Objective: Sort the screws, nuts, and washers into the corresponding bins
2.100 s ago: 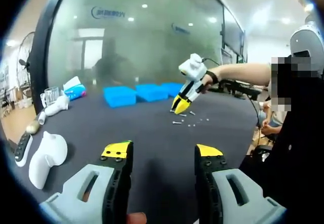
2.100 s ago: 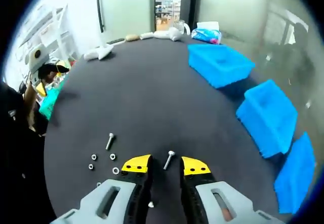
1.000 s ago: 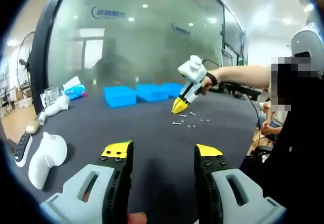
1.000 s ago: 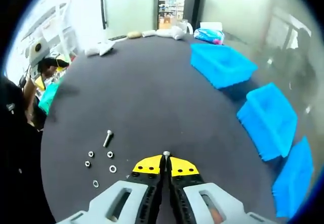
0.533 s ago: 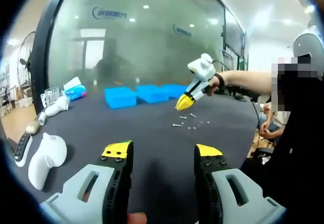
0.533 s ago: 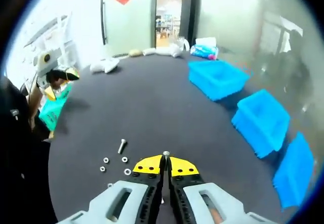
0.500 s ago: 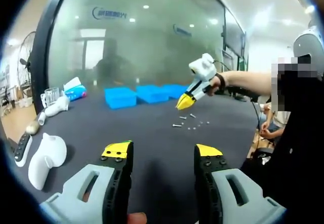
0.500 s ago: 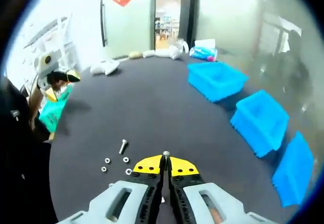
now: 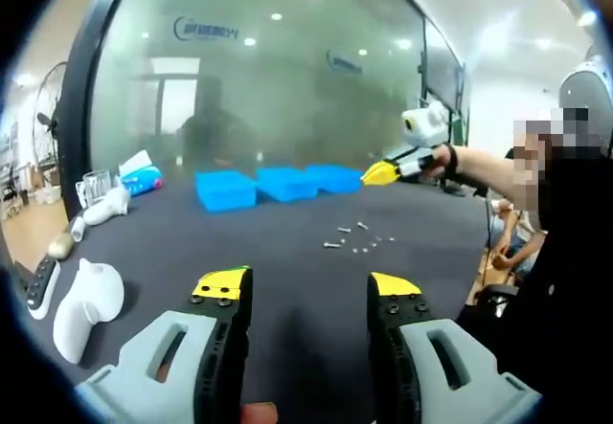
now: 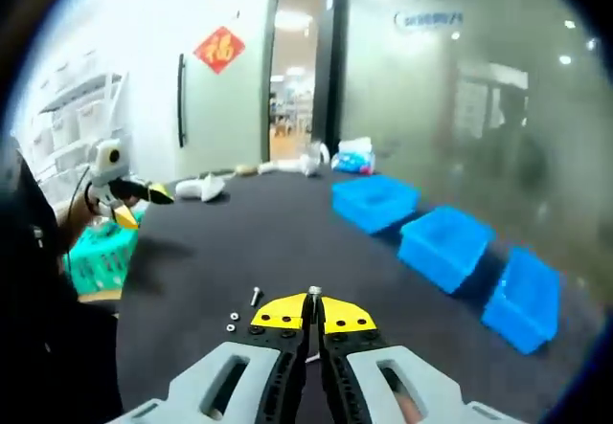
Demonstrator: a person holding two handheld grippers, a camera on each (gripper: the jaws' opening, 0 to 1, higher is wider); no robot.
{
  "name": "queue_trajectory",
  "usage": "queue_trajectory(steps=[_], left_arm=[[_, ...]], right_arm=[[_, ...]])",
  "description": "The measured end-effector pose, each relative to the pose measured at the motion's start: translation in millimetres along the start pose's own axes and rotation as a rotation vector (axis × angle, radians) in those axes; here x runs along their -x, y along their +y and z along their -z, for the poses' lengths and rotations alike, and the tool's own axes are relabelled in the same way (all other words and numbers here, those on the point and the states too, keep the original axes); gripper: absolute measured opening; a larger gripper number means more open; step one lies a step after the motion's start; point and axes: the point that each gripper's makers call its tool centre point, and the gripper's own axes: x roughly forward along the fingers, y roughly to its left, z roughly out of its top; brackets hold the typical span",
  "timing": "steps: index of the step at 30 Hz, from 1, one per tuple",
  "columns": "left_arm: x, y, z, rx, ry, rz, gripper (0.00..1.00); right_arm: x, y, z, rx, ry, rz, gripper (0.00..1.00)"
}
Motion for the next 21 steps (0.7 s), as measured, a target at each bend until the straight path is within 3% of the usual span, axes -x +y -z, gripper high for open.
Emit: queue_trajectory(steps=[8, 16, 21], left_arm=[[-0.6, -2.4, -4.1, -0.007, -0.008, -0.002, 0.47], [-2.6, -7.2, -7.0, -0.009, -0.02, 0.004, 0.47], [-2.9, -10.6, -9.1, -0.01, -0.026, 0.007, 0.47]], right_arm=[[45.3, 5.0, 4.3, -0.058, -0.135, 0.104, 0.01], [74.6, 9.5, 9.8, -0.094, -0.19, 0.16, 0.01], [81.7, 9.0, 10.5, -0.104, -0.208, 0.174, 0.01]])
